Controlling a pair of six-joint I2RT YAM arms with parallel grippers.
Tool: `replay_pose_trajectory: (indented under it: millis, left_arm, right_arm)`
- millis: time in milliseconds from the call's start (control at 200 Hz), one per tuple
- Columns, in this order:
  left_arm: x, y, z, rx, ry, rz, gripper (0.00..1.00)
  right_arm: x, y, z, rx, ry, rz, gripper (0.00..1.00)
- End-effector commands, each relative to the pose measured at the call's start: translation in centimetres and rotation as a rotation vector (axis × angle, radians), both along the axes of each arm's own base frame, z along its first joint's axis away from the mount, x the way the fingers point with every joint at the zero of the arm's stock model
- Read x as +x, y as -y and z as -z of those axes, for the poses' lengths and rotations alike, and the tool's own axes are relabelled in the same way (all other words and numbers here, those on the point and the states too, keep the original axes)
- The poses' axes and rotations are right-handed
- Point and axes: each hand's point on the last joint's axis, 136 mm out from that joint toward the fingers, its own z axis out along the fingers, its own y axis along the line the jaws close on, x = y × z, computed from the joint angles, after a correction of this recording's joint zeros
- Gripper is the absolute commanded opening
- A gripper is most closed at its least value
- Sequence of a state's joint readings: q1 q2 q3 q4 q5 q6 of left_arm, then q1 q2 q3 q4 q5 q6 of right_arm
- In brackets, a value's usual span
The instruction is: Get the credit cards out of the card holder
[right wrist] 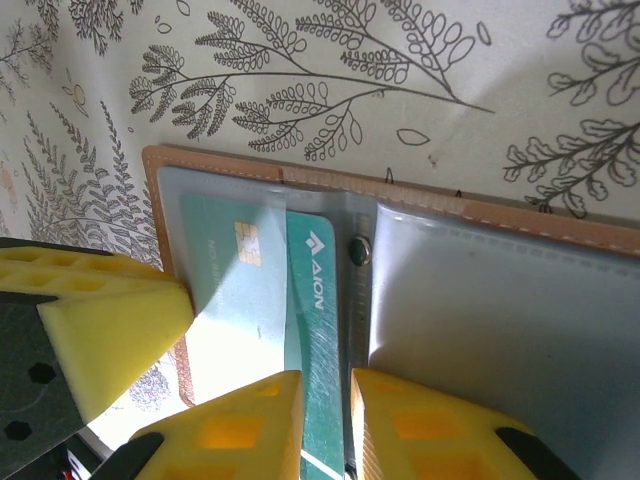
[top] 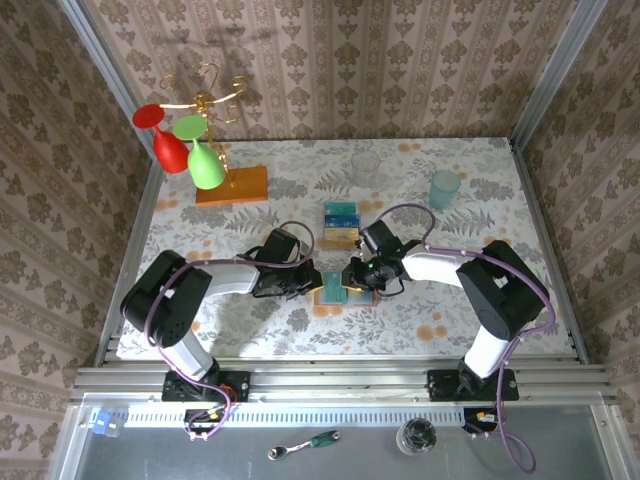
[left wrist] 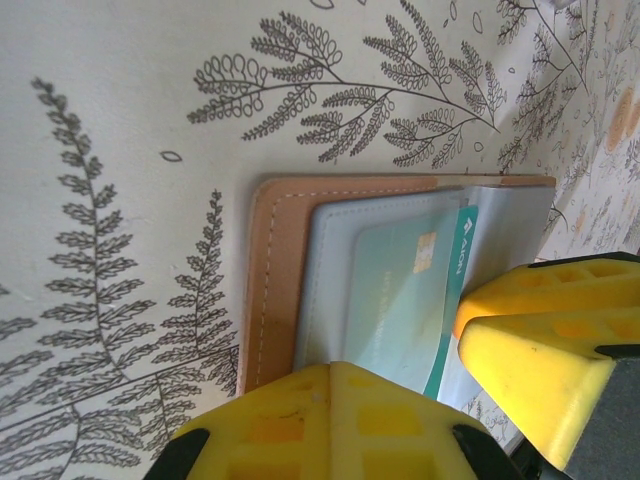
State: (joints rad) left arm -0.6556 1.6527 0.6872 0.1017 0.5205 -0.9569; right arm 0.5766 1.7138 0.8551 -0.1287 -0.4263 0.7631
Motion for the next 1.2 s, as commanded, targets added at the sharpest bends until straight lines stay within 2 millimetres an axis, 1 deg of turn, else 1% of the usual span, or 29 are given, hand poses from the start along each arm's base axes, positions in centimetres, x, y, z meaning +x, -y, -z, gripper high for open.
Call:
replay_pose_trajectory:
  millis: [0,170,360,620,850,1015,1195]
  left_arm:
    - [-1.0,-0.6,1.5,0.039,-0.037,0.01,0.0]
    - [-1.0,-0.7,1.5,0.039,-0.038,0.007,0.0]
    - [-1.0,-0.7,1.5,0.04,-0.039,0.007,0.0]
    - [-1.0,-0.7,1.5,0.04,-0.038,0.006,0.0]
    - [-1.0,-0.8,1.5,0.043,-0.039,0.005,0.0]
    - [-1.0,-0.7,1.5,0.043,-0.038,0.008,0.0]
    - [-0.9,-0.7,1.4,0.042,-0.033,0.009,0.0]
  right_arm:
    - [-0.1,0.2,0.1,0.013,0.0,0.005,0.22]
    - [-0.3,-0.4,0.7,0.04,-0.027,-0.002,0.21]
    - [-0.3,-0.8,0.6,0.065,-0.031,-0.005,0.21]
    - [-0.3,-0.9,0.3,0.075,-0.028,-0.002,0.15]
    - [-0.3,-0.1,0.1,0.058,-0.017,0.012,0.14]
    - [-0.4,1.0,-0.2,0.04,-0.01,0.022,0.13]
    - [-0.5,2.0,-0.9,0.028,0.001,0.027,0.13]
